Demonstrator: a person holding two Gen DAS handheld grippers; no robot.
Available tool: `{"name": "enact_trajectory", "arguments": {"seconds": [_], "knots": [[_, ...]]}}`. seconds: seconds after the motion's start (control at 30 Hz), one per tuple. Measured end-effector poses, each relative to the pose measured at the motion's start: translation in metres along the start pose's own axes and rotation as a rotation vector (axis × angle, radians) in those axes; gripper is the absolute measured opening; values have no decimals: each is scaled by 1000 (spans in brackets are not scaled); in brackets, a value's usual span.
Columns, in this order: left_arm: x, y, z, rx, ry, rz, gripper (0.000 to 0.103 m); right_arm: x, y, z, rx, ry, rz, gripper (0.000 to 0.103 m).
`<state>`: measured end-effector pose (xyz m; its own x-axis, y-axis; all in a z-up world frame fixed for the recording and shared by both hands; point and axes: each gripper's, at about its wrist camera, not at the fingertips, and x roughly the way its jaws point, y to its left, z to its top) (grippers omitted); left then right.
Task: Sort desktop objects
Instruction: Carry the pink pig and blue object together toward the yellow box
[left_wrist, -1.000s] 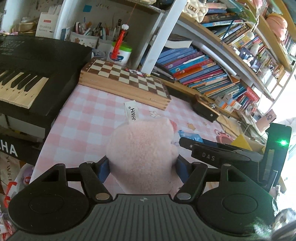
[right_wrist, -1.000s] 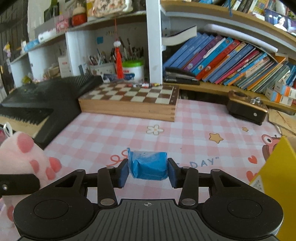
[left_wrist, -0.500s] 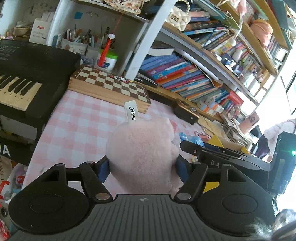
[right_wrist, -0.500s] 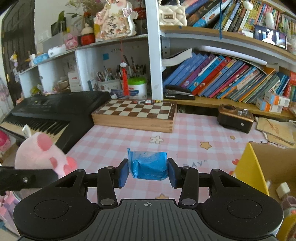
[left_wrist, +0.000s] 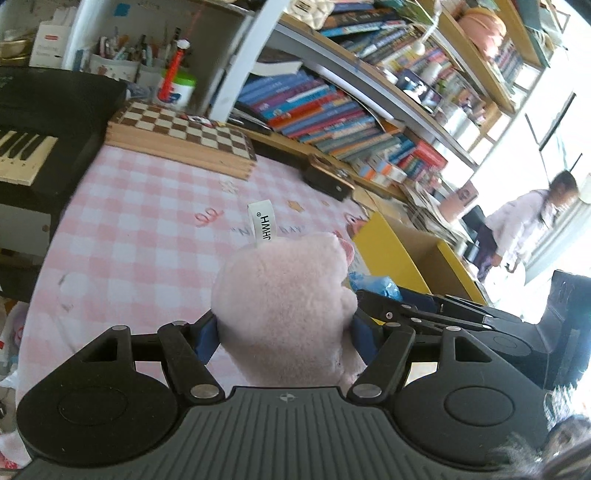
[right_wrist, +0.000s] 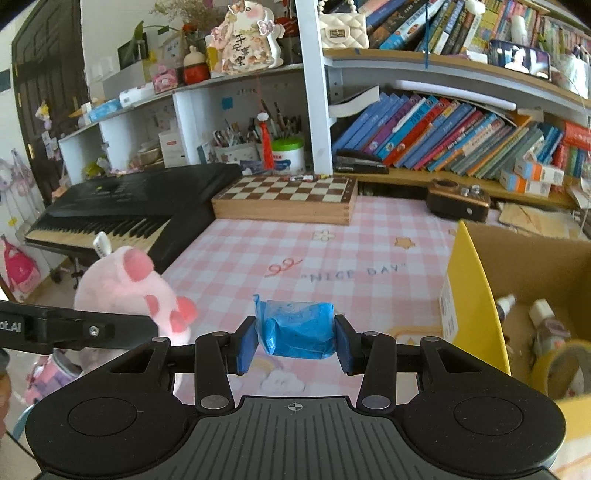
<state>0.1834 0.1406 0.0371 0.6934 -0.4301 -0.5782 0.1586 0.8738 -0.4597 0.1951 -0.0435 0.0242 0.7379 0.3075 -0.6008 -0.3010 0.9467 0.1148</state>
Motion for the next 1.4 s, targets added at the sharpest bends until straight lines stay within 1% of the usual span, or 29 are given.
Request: {"name": "enact_trajectory", "arguments": {"seconds": [0.13, 0.27, 0.4, 0.53, 0.73, 1.03, 1.2, 1.4], "knots": [[-2, -5, -9, 13, 25, -21, 68, -13, 1, -12, 21, 18, -1, 43], [-3, -12, -15, 32, 48, -43, 68, -25, -3, -26, 31, 42, -26, 43], [-2, -19, -21, 54, 89, -79, 68, -36, -8, -39, 71, 73, -42, 42], [3, -28, -26, 79, 126, -117, 68, -47, -8, -49, 103, 83, -64, 42], [14, -44, -29, 124, 176, -188, 68, -62, -9, -61, 126, 94, -118, 42], [38, -76, -39, 206, 275, -294, 68, -88, -27, -78, 212, 108, -220, 42], [49, -93, -44, 239, 323, -336, 68, -102, -38, -88, 251, 103, -271, 42], [61, -117, -50, 280, 351, -377, 68, -117, -50, -94, 269, 91, -319, 42]]}}
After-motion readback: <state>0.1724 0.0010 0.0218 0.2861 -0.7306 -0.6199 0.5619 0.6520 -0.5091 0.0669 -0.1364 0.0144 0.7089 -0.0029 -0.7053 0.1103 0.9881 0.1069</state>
